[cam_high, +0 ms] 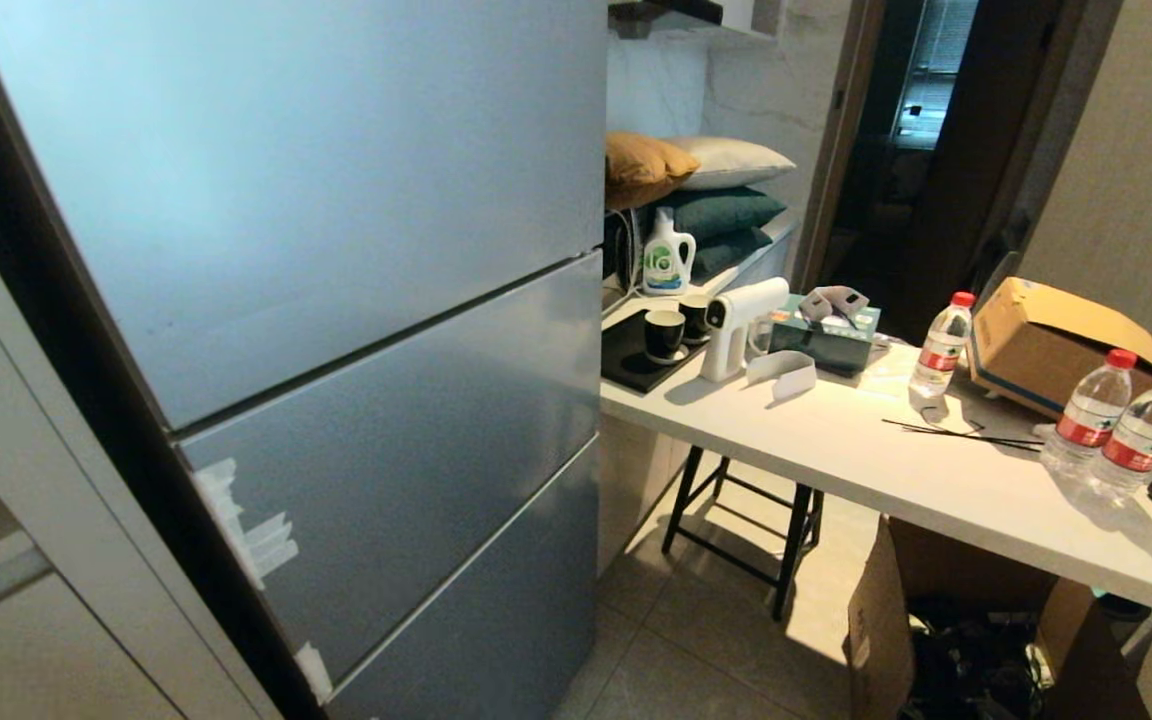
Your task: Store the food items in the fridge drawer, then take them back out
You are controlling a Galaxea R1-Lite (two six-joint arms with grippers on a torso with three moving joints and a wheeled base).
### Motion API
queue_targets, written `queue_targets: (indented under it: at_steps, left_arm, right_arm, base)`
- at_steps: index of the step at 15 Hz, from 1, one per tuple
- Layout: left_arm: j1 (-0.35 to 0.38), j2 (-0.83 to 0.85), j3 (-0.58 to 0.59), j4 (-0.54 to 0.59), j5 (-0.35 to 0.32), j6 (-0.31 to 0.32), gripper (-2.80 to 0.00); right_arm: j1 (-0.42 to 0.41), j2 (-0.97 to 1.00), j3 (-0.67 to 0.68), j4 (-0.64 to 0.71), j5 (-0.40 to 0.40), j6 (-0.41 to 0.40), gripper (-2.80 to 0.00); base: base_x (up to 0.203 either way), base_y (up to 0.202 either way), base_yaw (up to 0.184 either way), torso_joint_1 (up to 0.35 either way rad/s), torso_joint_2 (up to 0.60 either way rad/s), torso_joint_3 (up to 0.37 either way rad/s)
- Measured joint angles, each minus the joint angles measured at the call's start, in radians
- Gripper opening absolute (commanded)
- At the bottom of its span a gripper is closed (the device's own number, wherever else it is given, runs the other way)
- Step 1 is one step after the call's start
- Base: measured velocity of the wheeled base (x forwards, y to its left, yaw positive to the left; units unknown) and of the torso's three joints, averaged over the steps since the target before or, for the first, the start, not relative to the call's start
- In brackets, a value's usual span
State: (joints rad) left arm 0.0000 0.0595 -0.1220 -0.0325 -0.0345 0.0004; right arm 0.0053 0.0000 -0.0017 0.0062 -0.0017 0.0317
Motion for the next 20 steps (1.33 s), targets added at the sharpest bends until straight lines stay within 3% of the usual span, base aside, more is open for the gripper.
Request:
queue_targets:
  at_steps: [5, 9, 11, 15, 17, 20]
  left_arm:
    - [-0.034, 0.378, -0.142, -0.064, -0.046, -0.055, -2.8]
    - [-0.056, 0.758, -0.171, -0.293, -0.067, -0.082, -2.8]
    - [-0.06, 0.934, -0.178, -0.432, -0.04, -0.082, -2.8]
    - [-0.054, 1.186, -0.191, -0.725, 0.093, -0.08, -2.8]
    - [-0.039, 1.237, -0.2, -0.752, 0.109, -0.078, -2.8]
    - [0.043, 1.259, -0.2, -0.754, 0.094, -0.044, -2.8]
  right_arm:
    - [-0.001, 0.0, 0.0, 0.0, 0.0, -0.001, -2.8]
    - [-0.001, 0.0, 0.0, 0.001, 0.0, -0.005, -2.8]
    - [-0.001, 0.0, 0.0, 0.001, 0.0, -0.001, -2.8]
    - [-0.001, 0.0, 0.0, 0.001, 0.0, 0.0, -2.8]
    - [-0.001, 0.0, 0.0, 0.001, 0.0, 0.0, -2.8]
    - [-0.001, 0.0, 0.0, 0.001, -0.001, 0.001, -2.8]
  base:
    - [0.0, 0.0, 0.0, 0.0, 0.0, 0.0]
    - [0.0, 0.0, 0.0, 0.0, 0.0, 0.0]
    - [0.0, 0.0, 0.0, 0.0, 0.0, 0.0]
    - [0.0, 0.0, 0.0, 0.0, 0.0, 0.0]
    - [0.0, 0.0, 0.0, 0.0, 0.0, 0.0]
    - [0.0, 0.0, 0.0, 0.0, 0.0, 0.0]
